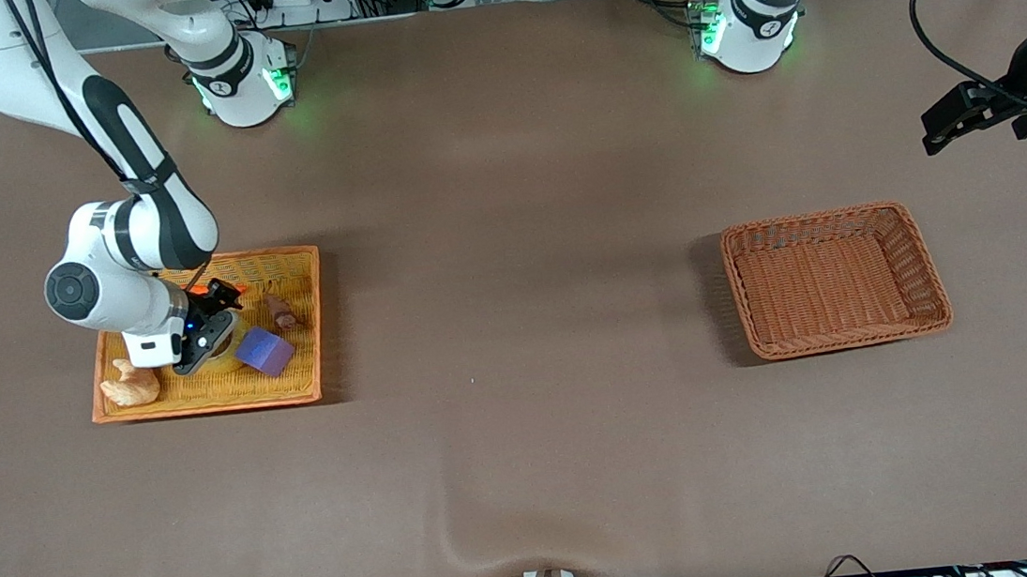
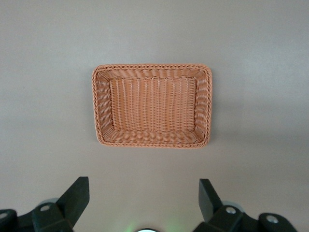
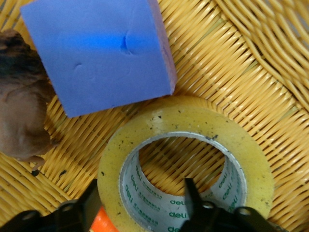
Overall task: Transfer tape with both arms
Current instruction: 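Close the right gripper on the tape roll and lift it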
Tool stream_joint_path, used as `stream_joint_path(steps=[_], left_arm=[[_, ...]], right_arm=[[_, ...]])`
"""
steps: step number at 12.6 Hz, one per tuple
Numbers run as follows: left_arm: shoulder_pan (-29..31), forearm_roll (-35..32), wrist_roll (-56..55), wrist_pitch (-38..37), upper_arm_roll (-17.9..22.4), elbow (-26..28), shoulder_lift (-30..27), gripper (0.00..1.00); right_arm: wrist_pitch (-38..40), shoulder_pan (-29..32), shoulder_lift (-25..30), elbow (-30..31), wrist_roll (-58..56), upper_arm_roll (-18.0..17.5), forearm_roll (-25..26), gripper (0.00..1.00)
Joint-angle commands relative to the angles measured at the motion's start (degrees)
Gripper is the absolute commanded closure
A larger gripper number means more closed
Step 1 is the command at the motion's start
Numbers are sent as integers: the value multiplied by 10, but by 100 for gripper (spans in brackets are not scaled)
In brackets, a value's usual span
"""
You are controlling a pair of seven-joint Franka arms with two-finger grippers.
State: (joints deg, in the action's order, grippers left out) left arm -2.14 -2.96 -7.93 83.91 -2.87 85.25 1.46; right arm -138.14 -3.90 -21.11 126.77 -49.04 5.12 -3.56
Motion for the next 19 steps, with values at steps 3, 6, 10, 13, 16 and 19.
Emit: stream_joint_path(steps=[3, 6, 10, 13, 16, 19], left_arm=[[0, 6, 5, 3, -3, -11, 16, 0], [4, 8, 10, 3, -2, -11, 14, 0], [8, 8, 12, 3, -2, -18, 14, 0], [8, 5, 12, 3, -2, -18, 13, 0], [8, 3, 19, 3, -1, -18, 14, 0], [9, 2, 20, 3, -1, -18, 14, 0]], right_arm=[[0, 2, 1, -2, -4, -4, -15, 100], [90, -2, 34, -39, -3, -13, -52, 100], [324, -20, 51, -213, 37, -13, -52, 100], [379, -93, 50, -301, 181, -15, -52, 100], [327, -219, 23, -338, 390, -15, -51, 100], [224, -344, -78, -399, 605, -15, -50, 100]])
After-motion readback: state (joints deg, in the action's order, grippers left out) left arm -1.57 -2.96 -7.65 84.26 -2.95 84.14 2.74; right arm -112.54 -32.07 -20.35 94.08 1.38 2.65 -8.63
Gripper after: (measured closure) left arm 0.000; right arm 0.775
